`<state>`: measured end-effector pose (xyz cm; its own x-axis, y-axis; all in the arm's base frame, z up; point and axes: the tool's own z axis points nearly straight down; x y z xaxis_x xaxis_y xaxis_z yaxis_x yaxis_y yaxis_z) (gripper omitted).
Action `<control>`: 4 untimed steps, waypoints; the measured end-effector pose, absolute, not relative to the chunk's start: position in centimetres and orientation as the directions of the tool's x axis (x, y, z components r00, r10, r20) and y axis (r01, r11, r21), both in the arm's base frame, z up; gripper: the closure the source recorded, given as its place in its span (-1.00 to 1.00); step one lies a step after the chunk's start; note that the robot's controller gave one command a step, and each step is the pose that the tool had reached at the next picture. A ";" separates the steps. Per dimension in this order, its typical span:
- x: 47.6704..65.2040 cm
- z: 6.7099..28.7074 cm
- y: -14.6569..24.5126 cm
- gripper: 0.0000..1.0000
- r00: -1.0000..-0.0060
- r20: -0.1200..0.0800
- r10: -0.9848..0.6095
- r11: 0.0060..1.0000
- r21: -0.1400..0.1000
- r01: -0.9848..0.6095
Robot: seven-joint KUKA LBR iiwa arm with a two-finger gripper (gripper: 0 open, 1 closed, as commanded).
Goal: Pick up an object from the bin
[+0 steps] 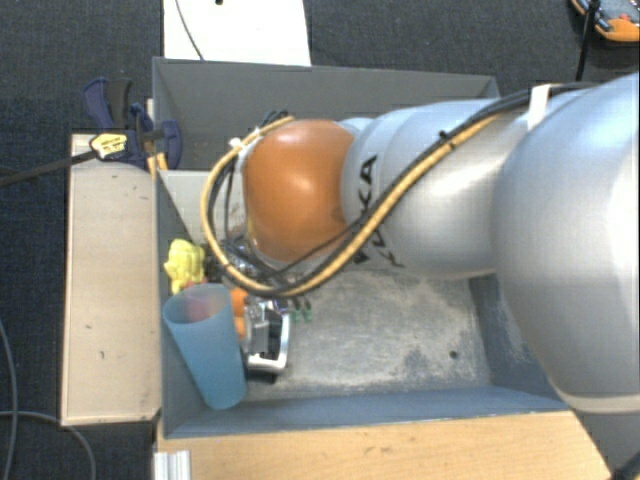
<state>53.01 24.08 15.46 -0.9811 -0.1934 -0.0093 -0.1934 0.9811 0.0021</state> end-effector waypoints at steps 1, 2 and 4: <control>53.2 12.8 25.0 -1.00 -0.899 -0.001 -0.437 0.899 0.000 -0.437; 51.8 14.0 24.5 -1.00 -0.705 -0.038 -0.708 0.706 -0.011 -0.708; 54.5 11.1 24.8 1.00 -0.672 -0.075 -0.737 0.675 -0.036 -0.737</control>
Offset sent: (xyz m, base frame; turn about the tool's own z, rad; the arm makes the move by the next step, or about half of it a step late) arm -0.0295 -0.0014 -0.0222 -0.6325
